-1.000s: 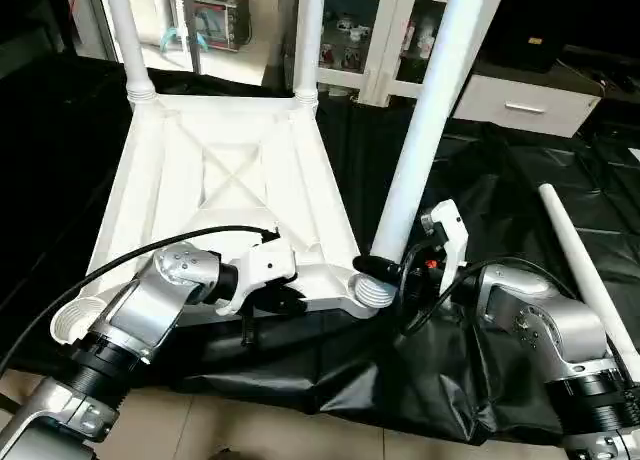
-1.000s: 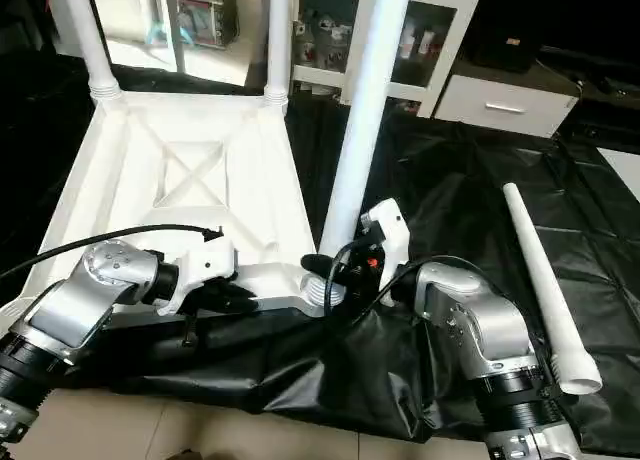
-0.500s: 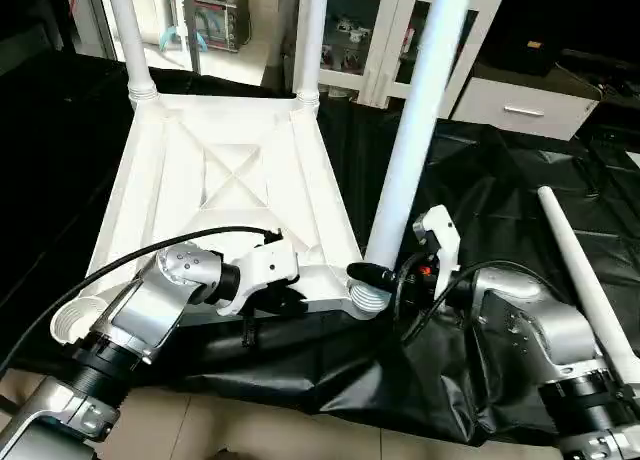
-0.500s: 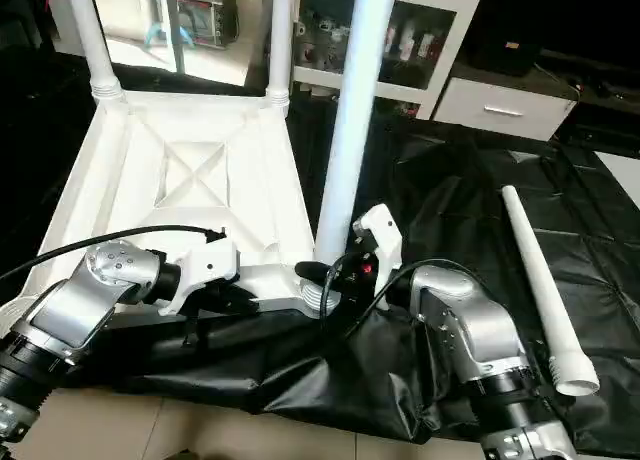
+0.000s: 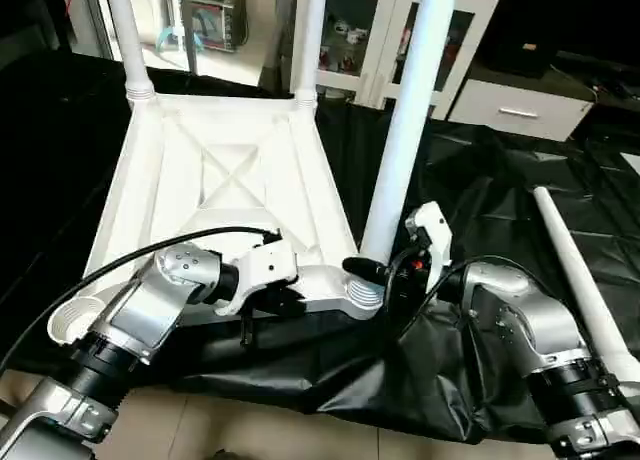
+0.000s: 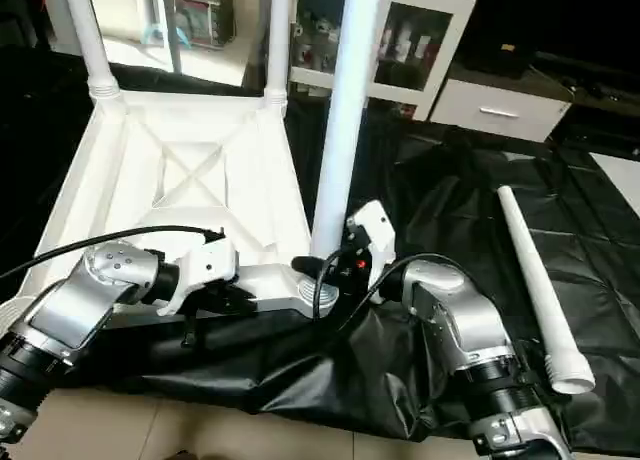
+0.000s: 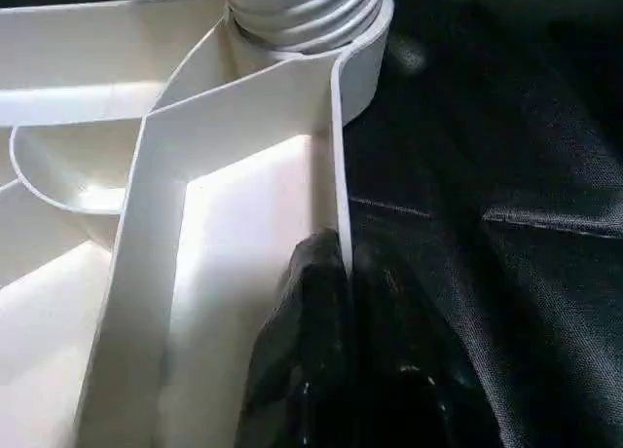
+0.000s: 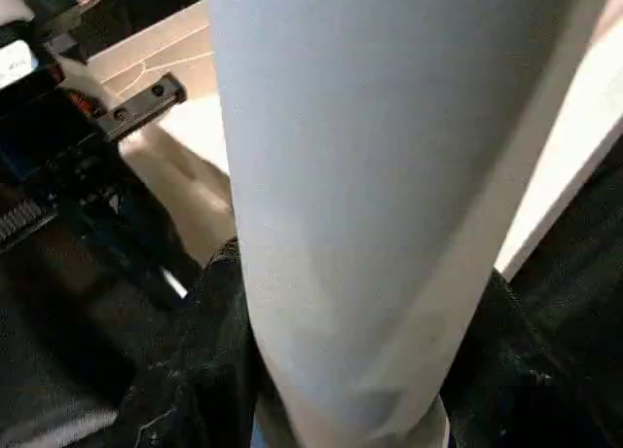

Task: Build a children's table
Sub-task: Pick table leg

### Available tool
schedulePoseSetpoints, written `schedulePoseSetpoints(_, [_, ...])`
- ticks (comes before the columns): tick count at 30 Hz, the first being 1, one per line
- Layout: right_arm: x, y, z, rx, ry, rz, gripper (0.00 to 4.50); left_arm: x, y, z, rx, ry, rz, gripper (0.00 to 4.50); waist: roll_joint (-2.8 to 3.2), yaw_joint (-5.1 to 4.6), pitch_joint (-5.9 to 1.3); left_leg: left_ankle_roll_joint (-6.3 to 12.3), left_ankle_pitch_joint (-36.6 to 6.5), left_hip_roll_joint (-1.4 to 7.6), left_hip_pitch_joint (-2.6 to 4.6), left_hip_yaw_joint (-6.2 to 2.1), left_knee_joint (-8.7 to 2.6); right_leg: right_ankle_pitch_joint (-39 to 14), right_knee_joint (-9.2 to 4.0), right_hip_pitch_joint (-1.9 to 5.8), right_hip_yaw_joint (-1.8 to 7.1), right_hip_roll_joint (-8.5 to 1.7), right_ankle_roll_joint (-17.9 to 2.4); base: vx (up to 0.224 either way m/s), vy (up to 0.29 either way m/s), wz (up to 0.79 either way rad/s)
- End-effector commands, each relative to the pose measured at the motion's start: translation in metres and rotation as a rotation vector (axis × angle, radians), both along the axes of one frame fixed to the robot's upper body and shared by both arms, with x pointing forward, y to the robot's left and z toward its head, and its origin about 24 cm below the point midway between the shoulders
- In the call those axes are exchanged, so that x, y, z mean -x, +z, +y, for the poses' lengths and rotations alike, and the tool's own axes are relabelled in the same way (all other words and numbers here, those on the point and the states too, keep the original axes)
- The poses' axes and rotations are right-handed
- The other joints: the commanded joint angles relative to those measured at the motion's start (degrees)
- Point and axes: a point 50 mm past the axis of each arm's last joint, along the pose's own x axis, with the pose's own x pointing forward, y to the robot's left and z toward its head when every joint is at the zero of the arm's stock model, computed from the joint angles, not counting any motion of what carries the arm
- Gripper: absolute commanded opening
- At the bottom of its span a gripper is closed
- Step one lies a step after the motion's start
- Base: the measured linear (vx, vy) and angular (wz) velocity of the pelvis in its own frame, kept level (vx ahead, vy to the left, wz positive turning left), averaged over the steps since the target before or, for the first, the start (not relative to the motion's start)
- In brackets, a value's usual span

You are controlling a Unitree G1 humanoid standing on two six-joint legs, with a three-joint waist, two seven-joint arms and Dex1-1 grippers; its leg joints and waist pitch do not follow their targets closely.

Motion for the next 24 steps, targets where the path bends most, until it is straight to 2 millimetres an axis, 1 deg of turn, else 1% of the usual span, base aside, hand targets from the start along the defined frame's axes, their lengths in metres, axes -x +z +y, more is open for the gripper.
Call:
schedulePoseSetpoints(1, [0.003,-0.010,-0.002,0.054,0.011,0.032,1.93,0.011,-0.013,-0.012,-0.032,-0.089,0.060,0.02,0.83,-0.38,-2.70,-1.21,-5.80,4.16,0.78,-1.31,-5.41,-5.00,-3.77,1.76,2.97,-5.39,-12.69,0.000,0.000,0.00])
schedulePoseSetpoints(3, [0.004,-0.012,-0.002,0.058,0.013,0.033,1.93,0.011,-0.013,-0.012,-0.032,-0.089,0.060,0.02,0.83,-0.37,-2.66,-1.13,-5.90,4.17,0.80,-1.30,-5.44,-4.76,-3.77,1.74,2.96,-5.37,-12.91,0.000,0.000,0.00])
schedulePoseSetpoints(4, [0.004,-0.013,-0.001,0.059,0.006,0.032,1.93,0.011,-0.013,-0.012,-0.033,-0.089,0.059,0.02,0.70,-0.41,-2.62,-1.19,-6.39,4.17,0.76,-1.30,-5.47,-5.39,-3.85,1.74,2.95,-5.39,-12.85,0.000,0.000,0.00])
schedulePoseSetpoints(8, [0.003,-0.016,-0.002,0.040,-0.029,0.037,1.93,0.010,-0.012,-0.011,-0.037,-0.086,0.058,0.02,0.91,-0.45,-2.57,-1.61,-7.73,4.23,0.83,-1.37,-5.61,-7.09,-4.04,1.62,2.98,-5.44,-12.62,0.000,0.000,0.00])
schedulePoseSetpoints(12, [0.001,-0.016,-0.009,-0.015,-0.104,0.062,1.93,0.010,-0.013,-0.009,-0.041,-0.080,0.057,0.02,0.98,-0.50,-2.54,-2.01,-8.83,4.25,0.85,-1.42,-5.73,-7.77,-4.14,1.56,3.03,-5.47,-12.46,0.000,0.000,0.00])
schedulePoseSetpoints(13, [0.001,-0.017,-0.012,-0.035,-0.127,0.072,1.93,0.010,-0.013,-0.009,-0.042,-0.079,0.057,0.02,0.84,-0.49,-2.56,-1.99,-8.98,4.24,0.84,-1.42,-5.72,-7.76,-4.18,1.61,3.05,-5.49,-12.48,0.000,0.000,0.00])
schedulePoseSetpoints(15, [0.001,-0.018,-0.015,-0.060,-0.160,0.088,1.93,0.010,-0.013,-0.009,-0.042,-0.079,0.058,0.02,0.91,-0.51,-2.56,-2.08,-9.05,4.25,0.84,-1.43,-5.76,-7.74,-4.17,1.55,3.01,-5.45,-12.51,0.000,0.000,0.00])
schedulePoseSetpoints(20, [0.007,-0.025,-0.020,-0.110,-0.199,0.116,1.93,0.009,-0.012,-0.008,-0.043,-0.075,0.056,0.02,0.94,-0.34,-2.55,-2.02,-8.66,4.28,0.87,-1.38,-5.75,-6.93,-4.14,1.50,3.03,-5.49,-12.55,0.000,0.000,0.00])
schedulePoseSetpoints(21, [0.008,-0.026,-0.020,-0.115,-0.205,0.118,1.93,0.009,-0.012,-0.008,-0.043,-0.074,0.055,0.02,0.91,-0.31,-2.60,-1.99,-8.49,4.27,0.82,-1.40,-5.76,-6.72,-4.11,1.59,3.03,-5.53,-12.55,0.000,0.000,0.00])
schedulePoseSetpoints(24, [0.015,-0.031,-0.021,-0.150,-0.227,0.121,1.93,0.008,-0.012,-0.008,-0.041,-0.069,0.048,0.02,0.95,-0.25,-2.49,-2.05,-9.28,4.31,0.81,-1.42,-5.85,-7.69,-4.25,1.48,3.05,-5.56,-12.37,0.000,0.000,0.00])
